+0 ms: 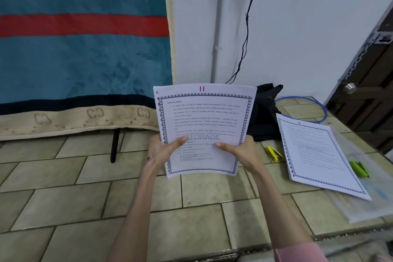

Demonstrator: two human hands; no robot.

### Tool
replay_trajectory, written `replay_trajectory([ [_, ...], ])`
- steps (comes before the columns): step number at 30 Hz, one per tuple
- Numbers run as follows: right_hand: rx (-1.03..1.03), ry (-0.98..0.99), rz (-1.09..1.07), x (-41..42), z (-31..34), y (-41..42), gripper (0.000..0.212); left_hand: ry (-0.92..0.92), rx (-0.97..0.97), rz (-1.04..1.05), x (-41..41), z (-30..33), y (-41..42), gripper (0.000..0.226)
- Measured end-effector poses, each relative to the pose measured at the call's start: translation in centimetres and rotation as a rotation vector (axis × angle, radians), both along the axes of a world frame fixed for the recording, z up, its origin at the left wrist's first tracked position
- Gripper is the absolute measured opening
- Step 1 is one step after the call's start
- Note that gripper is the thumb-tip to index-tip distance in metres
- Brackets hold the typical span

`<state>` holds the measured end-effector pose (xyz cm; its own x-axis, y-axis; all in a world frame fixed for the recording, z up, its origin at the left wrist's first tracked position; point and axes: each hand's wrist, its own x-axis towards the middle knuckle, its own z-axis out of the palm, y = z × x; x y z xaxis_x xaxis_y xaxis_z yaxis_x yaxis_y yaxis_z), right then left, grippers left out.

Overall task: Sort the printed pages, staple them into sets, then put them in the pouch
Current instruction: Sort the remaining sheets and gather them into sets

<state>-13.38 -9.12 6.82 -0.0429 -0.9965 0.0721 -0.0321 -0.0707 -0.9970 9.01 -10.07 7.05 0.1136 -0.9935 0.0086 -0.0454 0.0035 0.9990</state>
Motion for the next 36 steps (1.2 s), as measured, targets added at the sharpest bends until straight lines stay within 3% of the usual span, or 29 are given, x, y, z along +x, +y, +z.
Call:
replay_trajectory([
  [11,0.022,-0.044,0.01,0.6,-0.3,0.5,0.029,0.074,0.045,0.036,-0.3,-0.2,0.3,0.016],
  [25,0.024,0.011,0.015,-0.1,-0.1,0.2,0.031,0.025,0.032,0.021,-0.7,-0.2,0.0,0.022],
  [27,0.056,0.018,0.031,-1.1,0.5,0.0,0.032,0.045,0.068,-0.107,-0.3,1.0,-0.9,0.042],
  [29,0.125,0.053,0.092,-2.1,1.0,0.0,0.034,0.177,0.095,-0.23,-0.3,2.6,-2.3,0.072],
  [30,0.168,0.064,0.112,-2.6,1.0,0.0,0.034,0.259,0.124,-0.259,-0.6,3.2,-3.1,0.074],
  [32,0.237,0.058,0.093,-3.3,0.3,0.2,0.038,0.342,0.186,-0.318,-1.6,4.0,-4.1,0.055],
  [34,0.297,0.022,0.069,-3.8,-0.7,0.6,0.047,0.311,0.243,-0.345,-2.9,4.2,-4.5,0.032],
  [36,0.34,0.013,0.062,-4.2,-1.7,1.2,0.043,0.236,0.251,-0.331,-4.0,3.7,-4.8,0.019],
])
